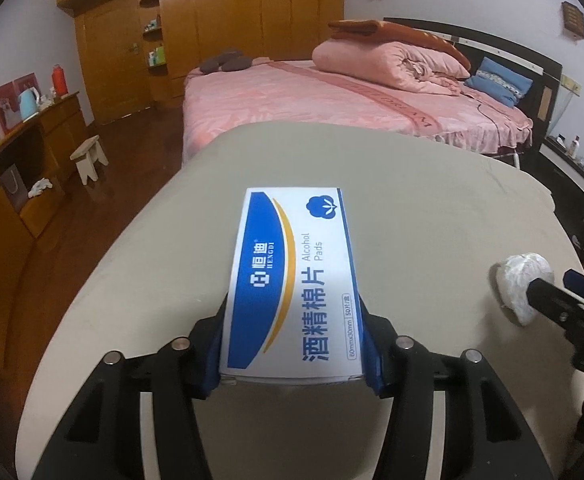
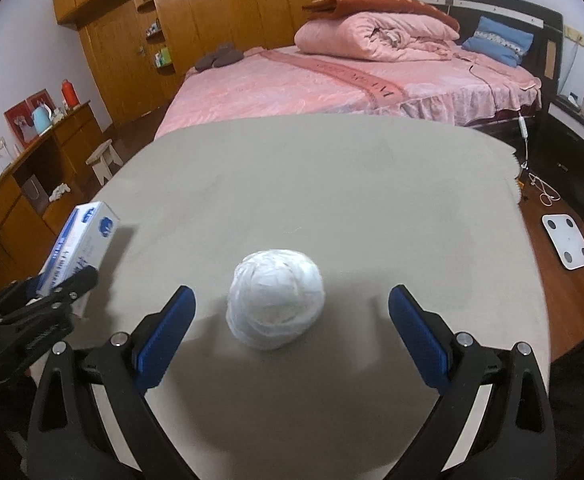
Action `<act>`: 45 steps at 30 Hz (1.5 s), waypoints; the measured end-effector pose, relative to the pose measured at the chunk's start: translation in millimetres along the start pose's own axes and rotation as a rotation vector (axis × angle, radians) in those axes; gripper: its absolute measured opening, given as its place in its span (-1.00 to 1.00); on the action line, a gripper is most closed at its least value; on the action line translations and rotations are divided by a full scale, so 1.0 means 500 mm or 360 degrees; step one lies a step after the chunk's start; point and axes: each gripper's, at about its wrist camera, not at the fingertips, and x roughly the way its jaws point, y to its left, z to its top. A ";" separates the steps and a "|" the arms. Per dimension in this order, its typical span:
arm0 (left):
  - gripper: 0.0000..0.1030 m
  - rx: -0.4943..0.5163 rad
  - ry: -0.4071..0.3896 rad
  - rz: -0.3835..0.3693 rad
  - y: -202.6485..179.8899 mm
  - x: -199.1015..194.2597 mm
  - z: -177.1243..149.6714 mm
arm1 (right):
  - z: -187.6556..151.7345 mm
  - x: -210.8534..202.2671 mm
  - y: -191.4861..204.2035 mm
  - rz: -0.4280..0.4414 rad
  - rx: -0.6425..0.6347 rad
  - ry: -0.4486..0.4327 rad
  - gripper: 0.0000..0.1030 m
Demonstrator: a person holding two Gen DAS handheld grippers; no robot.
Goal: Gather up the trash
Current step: 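Grasp the alcohol pads box with the left tool while the right tool grasps the tissue ball, then carry the box and tissue ball over the bin and open both tools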
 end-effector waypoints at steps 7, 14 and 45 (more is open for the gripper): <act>0.05 -0.0020 0.0000 0.0010 0.015 0.005 0.002 | 0.002 0.036 0.021 0.0017 -0.0015 0.0097 0.21; 0.05 -0.0016 0.0004 0.0001 0.016 0.004 -0.001 | 0.001 0.031 0.030 0.0089 -0.0043 0.0107 -0.31; 0.05 0.0122 -0.0191 -0.0149 -0.142 -0.219 0.026 | 0.014 -0.280 -0.062 0.0109 0.0029 -0.0220 -0.29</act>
